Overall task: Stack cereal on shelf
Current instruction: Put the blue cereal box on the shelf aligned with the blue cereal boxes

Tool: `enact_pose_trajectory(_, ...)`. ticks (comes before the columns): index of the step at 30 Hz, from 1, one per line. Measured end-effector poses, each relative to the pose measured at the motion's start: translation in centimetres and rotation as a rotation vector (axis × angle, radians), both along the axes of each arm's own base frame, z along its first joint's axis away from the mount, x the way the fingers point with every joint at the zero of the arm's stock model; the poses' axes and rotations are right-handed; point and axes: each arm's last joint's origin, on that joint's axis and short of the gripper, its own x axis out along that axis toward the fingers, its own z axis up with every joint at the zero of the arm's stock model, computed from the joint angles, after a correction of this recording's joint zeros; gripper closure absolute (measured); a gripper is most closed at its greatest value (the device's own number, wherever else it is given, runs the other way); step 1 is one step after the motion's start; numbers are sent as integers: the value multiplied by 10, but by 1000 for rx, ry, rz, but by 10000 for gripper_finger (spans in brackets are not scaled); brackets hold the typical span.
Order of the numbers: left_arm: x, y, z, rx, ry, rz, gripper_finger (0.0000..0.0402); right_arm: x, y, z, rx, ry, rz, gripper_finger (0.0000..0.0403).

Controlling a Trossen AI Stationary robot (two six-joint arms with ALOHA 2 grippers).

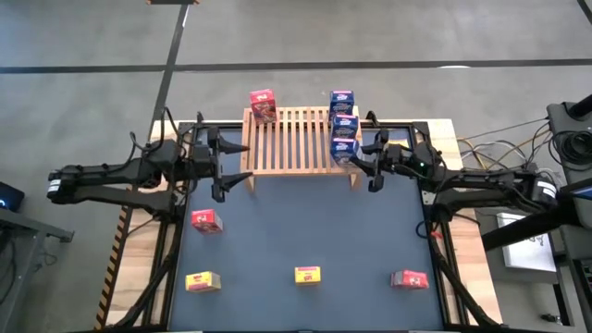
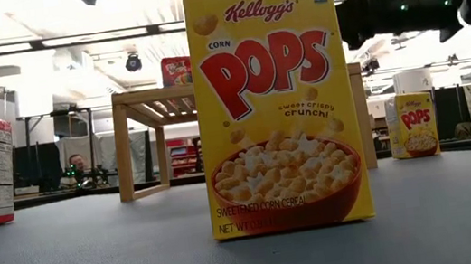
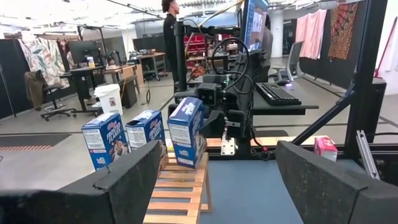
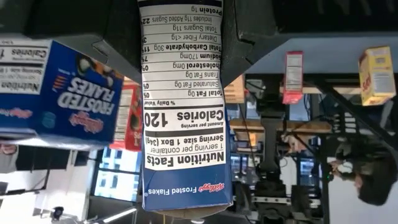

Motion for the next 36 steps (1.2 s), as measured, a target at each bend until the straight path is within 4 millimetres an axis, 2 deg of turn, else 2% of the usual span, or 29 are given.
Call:
enact_pose_trajectory(14,1,0,-1,3,7,0,98,17,-12,-22,37,8,27,259)
enact_pose_trajectory(26,1,0,-1,2,12,1,98,11,-12,-23,54,90,6,259)
enact_pose_trajectory(36,1,0,-1,0,11,0,98,12,-14,-34,98,181,-5,259)
